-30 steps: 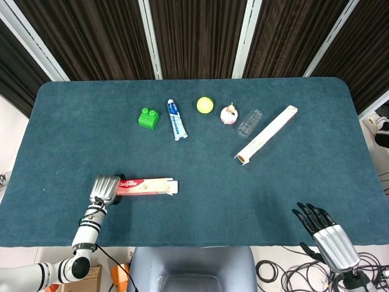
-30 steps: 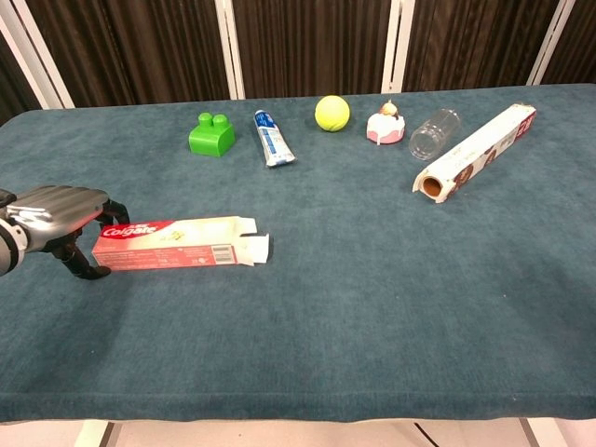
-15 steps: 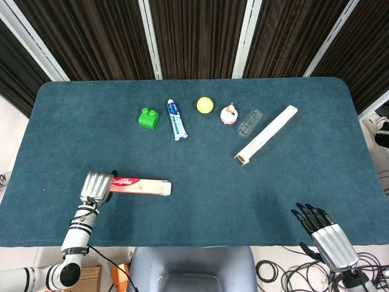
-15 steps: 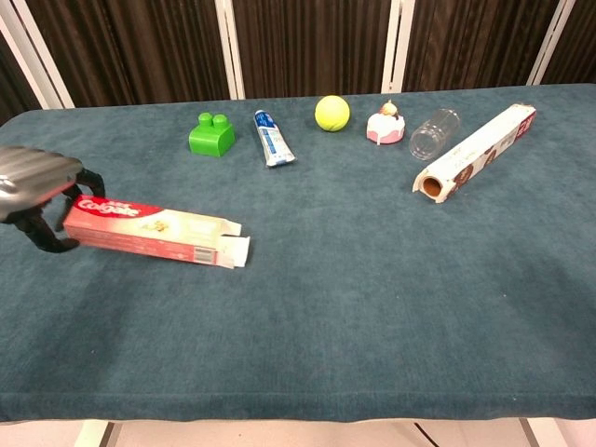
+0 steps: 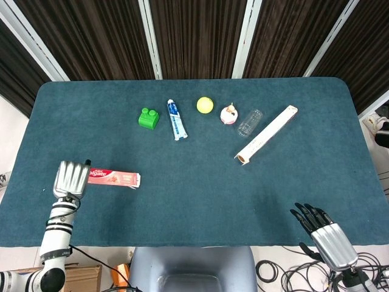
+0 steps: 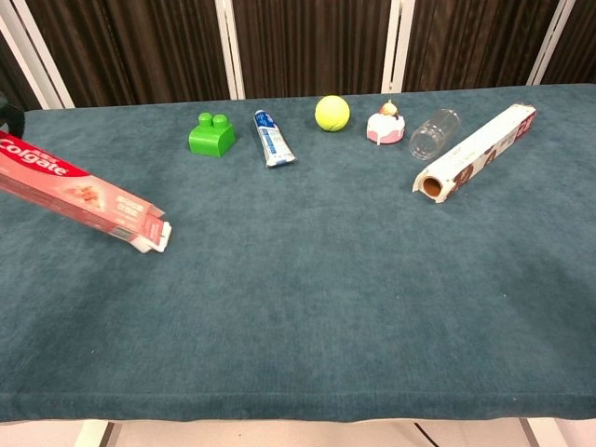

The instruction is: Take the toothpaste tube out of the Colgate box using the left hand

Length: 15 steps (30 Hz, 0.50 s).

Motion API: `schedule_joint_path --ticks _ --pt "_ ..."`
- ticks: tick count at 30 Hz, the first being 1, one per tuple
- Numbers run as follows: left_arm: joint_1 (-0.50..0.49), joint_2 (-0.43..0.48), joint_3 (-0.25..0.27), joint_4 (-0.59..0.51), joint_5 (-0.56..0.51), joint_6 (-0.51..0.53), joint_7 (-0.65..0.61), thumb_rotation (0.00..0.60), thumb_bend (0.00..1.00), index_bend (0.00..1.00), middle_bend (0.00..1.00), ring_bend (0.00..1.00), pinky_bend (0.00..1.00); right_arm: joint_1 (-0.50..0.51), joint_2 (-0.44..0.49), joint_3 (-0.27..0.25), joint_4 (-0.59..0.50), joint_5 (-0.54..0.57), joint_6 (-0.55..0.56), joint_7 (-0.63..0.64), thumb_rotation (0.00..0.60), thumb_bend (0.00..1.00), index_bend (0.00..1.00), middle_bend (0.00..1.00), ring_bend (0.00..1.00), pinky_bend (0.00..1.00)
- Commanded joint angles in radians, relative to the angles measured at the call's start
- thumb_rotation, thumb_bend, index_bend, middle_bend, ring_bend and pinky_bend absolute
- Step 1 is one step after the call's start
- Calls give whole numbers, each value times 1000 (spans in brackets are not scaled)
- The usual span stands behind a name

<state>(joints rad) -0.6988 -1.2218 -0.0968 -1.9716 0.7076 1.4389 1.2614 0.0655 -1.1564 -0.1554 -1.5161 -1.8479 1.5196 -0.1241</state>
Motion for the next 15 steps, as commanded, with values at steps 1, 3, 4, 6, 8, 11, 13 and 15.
schedule_joint_path --ticks 1,3,4,6,8,11,13,15 --pt "-10 24 1 -27 -14 18 22 600 307 646 675 1000 1000 0 2 0 -1 0 -3 1 600 196 131 68 76 215" --pt "-15 40 3 -44 -17 26 36 600 307 647 676 1000 1000 0 2 1 -3 2 -6 -1 600 196 131 68 76 215" --pt "-18 48 5 -51 -17 29 44 600 307 648 677 1000 1000 1 3 1 -4 2 -8 -1 600 196 131 68 76 215" --pt "-25 67 6 -68 -14 37 57 600 307 648 679 1000 1000 1 4 1 -6 2 -10 -1 600 196 131 68 76 215" --pt "-29 85 6 -82 -7 45 63 600 308 648 680 1000 1000 2 5 0 -6 1 -12 -1 600 196 131 68 76 215" --pt "-35 112 3 -91 10 53 62 600 308 651 679 1000 1000 2 6 -1 -7 -1 -14 -2 600 196 131 68 76 215" --pt "-39 133 4 -84 26 54 62 600 308 652 679 1000 1000 2 7 -2 -8 -2 -16 -2 600 196 131 68 76 215" --pt "-42 149 5 -66 45 54 60 600 308 652 680 1000 1000 2 8 -2 -8 -3 -17 -3 600 196 131 68 76 215"
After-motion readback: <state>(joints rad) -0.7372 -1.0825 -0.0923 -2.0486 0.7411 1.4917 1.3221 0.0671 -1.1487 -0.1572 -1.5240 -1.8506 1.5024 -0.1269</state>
